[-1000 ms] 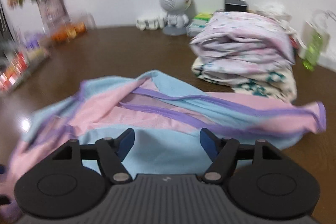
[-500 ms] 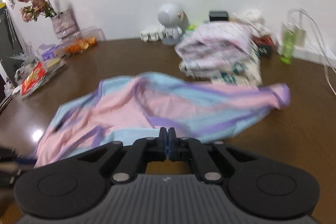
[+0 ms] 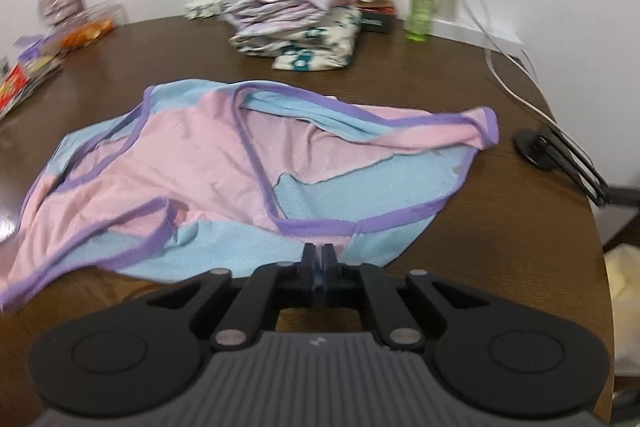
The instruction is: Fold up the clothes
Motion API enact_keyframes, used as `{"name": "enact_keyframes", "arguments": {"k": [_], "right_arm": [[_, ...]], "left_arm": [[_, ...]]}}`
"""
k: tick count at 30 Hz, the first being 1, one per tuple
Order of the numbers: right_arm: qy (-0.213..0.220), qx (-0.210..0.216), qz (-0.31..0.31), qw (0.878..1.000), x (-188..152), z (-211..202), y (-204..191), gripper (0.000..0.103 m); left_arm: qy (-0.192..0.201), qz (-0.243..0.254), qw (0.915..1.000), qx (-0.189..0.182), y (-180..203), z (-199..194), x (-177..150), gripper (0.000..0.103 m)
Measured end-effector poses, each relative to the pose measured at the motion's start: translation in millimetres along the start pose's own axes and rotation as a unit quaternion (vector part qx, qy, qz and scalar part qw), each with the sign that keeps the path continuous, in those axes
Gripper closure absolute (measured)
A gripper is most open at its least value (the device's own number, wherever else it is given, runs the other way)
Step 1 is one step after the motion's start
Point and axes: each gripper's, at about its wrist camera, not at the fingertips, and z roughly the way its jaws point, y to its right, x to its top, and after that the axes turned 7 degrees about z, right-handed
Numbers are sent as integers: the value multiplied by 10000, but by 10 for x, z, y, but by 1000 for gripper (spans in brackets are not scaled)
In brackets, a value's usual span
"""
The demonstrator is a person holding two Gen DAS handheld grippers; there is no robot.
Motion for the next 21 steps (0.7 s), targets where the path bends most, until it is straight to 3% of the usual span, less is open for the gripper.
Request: {"name": "enact_keyframes", "arguments": {"k": [3, 11, 12, 14, 16, 21], "right_arm": [[231, 130, 194, 9995, -78, -137, 6, 71], [348, 1157, -412, 9918, -318, -360, -645, 63], [321, 1254, -493, 9904, -333, -340, -732, 63], [259, 1420, -649, 9874, -358, -272, -921, 63], [228, 1471, -771, 9858, -383, -203, -1064, 63], [161, 1502, -779, 9855, -385, 11, -1235, 63]], "left_arm": [[-151, -87, 9998, 117, -75, 179, 114, 50], [-388, -412, 9984, 76, -163, 719, 292, 52], [-395, -438, 9982, 69, -166, 770, 304, 55], [-410, -461, 9981, 58, -174, 840, 304, 82], [-405, -472, 9981, 19, -178, 888, 295, 95], [-374, -336, 9987, 12, -162, 849, 239, 98]]}}
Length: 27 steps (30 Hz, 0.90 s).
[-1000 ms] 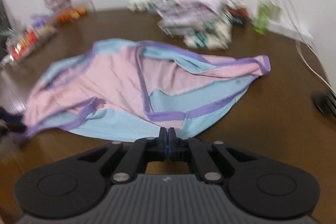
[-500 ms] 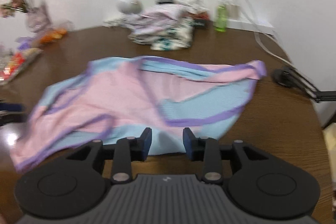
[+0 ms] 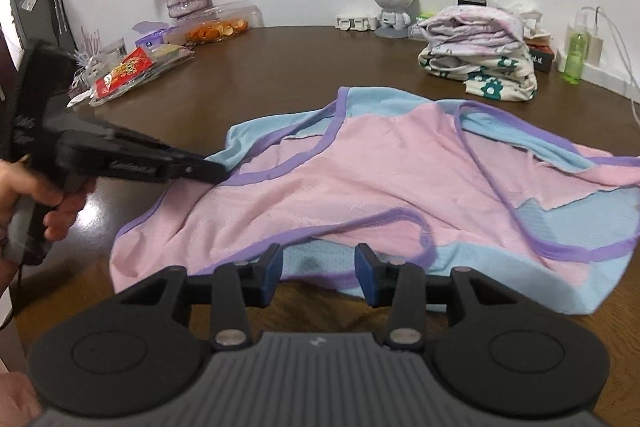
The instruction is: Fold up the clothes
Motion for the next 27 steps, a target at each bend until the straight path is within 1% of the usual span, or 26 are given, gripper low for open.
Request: {"name": "enact_keyframes", "arguments": {"k": [2, 9, 15, 19, 23, 27], "right_arm": [[-15, -45, 55, 10000, 12, 56, 40, 63], [-24, -188, 354, 9992, -13, 63, 321, 63], [91, -365, 585, 9976, -83, -65, 479, 63], [178, -481, 730, 9960, -131, -159, 571, 63], [297, -566, 922, 9937, -168, -264, 665, 63], [392, -522, 1047, 9924, -209, -371, 726, 63]], "left_arm": [[-3, 52, 10000, -20, -3, -54, -47, 98], [-18, 378, 9988, -316, 112, -354, -298, 98], [108, 574, 9970, -510, 239, -632, -442, 98], [102, 725, 9950, -678, 369, -762, -526, 98], [78, 828, 9928, -868, 494, -834, -609, 98], [34, 944, 9909, -960, 595, -865, -663, 98]]}}
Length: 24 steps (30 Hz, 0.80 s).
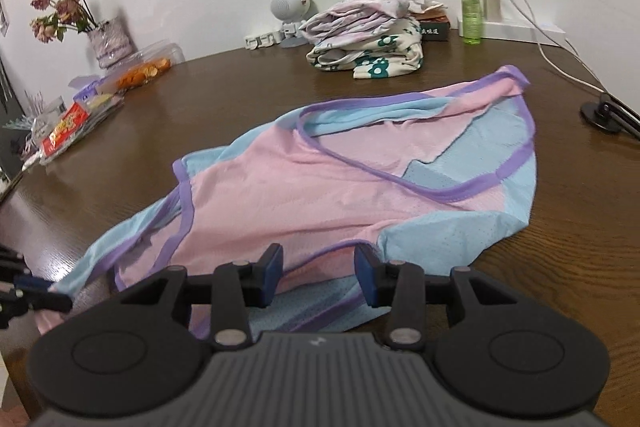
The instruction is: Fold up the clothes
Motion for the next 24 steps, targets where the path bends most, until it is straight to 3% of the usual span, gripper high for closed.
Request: {"name": "enact_keyframes", "arguments": {"k": [3, 7, 11, 17, 24], "right_arm": [[26, 111, 60, 9999, -20, -75, 38, 61], [2, 404, 214, 9990, -67, -161, 78, 57], [-74, 744, 341, 9966, -131, -210, 86, 57], [-260, 1222, 333, 9916, -247, -194, -32, 57], [-590, 1514, 344, 9861, -323, -60, -83, 62]], "left_arm": [[-56, 57, 10000, 32, 34, -7, -8, 97], [-133, 107, 9998, 138, 57, -17, -12, 89], [-51, 12, 9993, 372, -25, -97, 47, 65], [50, -4, 9982, 602, -55, -152, 175, 65], [33, 82, 9988, 482, 58, -72, 235, 65]]}}
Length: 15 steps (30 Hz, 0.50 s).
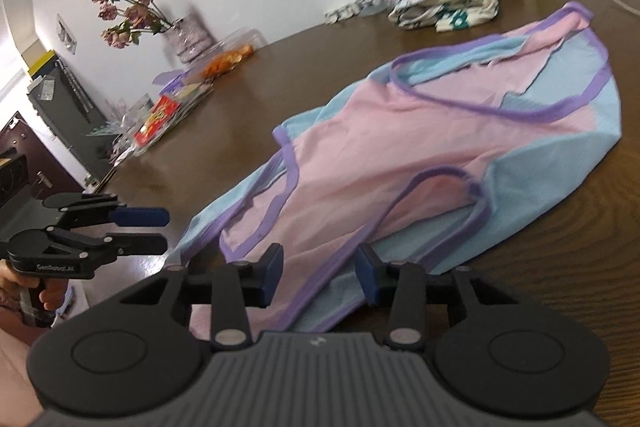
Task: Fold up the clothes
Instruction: 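Grasp the garment hem with the left gripper while the right gripper grasps the hem nearby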
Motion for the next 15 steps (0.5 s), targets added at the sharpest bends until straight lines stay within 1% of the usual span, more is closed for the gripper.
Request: {"name": "enact_keyframes", "arguments": {"k": [2, 4, 6, 7, 8, 9, 13, 14, 15], "right_arm": [[-28, 47, 17, 10000, -14, 18, 2, 64], [-25, 90, 42, 9999, -26, 25, 4, 69], [-50, 125, 123, 9998, -44, 39, 28, 86], [-60, 133, 165, 9998, -52, 43, 42, 89], [-64, 143, 206, 9997, -58, 40, 64, 95], [-64, 155, 240, 9996, -69, 33, 78, 97], [-54, 186, 316, 9993, -103, -12, 132, 99], [-48, 195, 336, 9992, -109, -28, 142, 99], [-35, 232, 382, 9990, -108, -44, 163, 97]], "left_arm": [[12, 13, 10000, -38, 27, 23, 17, 67], [28, 32, 10000, -89, 51, 65, 46, 67], [44, 58, 9999, -150, 75, 119, 85, 67], [51, 69, 9998, -181, 87, 147, 104, 68], [57, 61, 9997, -219, 93, 193, 134, 71], [64, 52, 9996, -257, 98, 239, 164, 73], [50, -168, 9988, -454, 68, 469, 300, 75], [0, -260, 9982, -534, 46, 544, 332, 75], [-51, -352, 9975, -613, 24, 619, 364, 75]]}}
